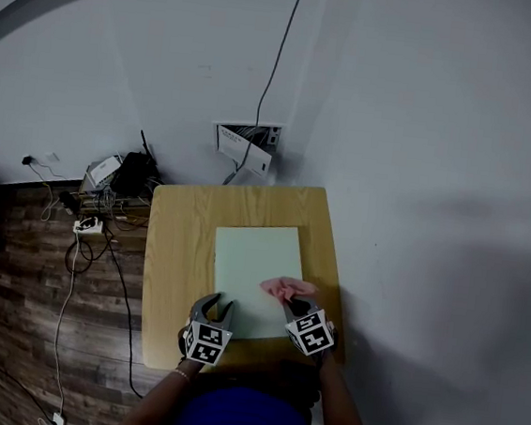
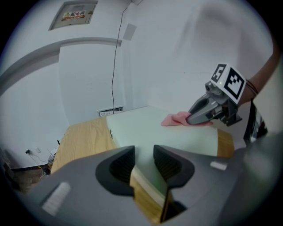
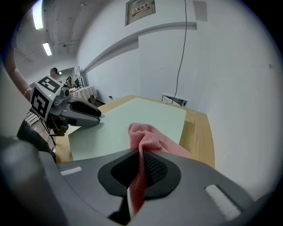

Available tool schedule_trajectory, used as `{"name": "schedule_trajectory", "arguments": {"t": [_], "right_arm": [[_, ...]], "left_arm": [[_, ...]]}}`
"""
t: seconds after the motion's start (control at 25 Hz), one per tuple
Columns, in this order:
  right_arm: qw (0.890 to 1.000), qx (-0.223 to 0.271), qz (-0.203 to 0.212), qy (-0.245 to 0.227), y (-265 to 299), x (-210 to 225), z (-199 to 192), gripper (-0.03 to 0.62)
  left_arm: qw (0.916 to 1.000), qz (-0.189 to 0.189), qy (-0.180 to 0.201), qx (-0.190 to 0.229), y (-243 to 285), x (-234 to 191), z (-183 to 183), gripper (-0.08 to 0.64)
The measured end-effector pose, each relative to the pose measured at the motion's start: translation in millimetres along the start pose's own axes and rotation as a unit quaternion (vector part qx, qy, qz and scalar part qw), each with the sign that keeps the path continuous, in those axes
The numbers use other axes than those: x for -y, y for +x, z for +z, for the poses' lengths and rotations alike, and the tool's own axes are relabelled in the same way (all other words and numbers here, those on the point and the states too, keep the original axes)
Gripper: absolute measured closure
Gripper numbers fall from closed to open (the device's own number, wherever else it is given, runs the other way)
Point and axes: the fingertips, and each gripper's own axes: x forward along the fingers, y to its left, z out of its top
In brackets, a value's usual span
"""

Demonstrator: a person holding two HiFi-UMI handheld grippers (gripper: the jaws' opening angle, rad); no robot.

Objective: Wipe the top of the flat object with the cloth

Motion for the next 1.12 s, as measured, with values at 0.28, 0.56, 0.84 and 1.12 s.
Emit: {"name": "schedule_trajectory", "arguments": {"t": [0.28, 0.56, 0.84, 1.12], "right_arm": [[1.000, 0.003, 0.000, 0.005, 0.9, 0.5, -1.6, 0.578], [1.000, 0.004, 0.001, 0.006, 0.3, 1.2, -2.4, 0.578], [1.000, 0.004, -0.002, 0.012, 0.3, 1.3, -1.6, 0.577], [1.000, 0.005, -0.004, 0.017, 0.5, 1.9, -2.5, 0.577]], "left_arm": [[1.0000, 0.000, -0.002, -0.001, 0.3, 0.6, 0.0, 0.426], [0.9999, -0.011, -0.009, 0.008, -1.5, 1.6, 1.2, 0.428], [0.9986, -0.052, 0.004, 0.006, -24.6, 12.3, -4.1, 0.393], [0.9968, -0.080, 0.002, 0.001, -50.0, 25.1, -26.5, 0.358]]}}
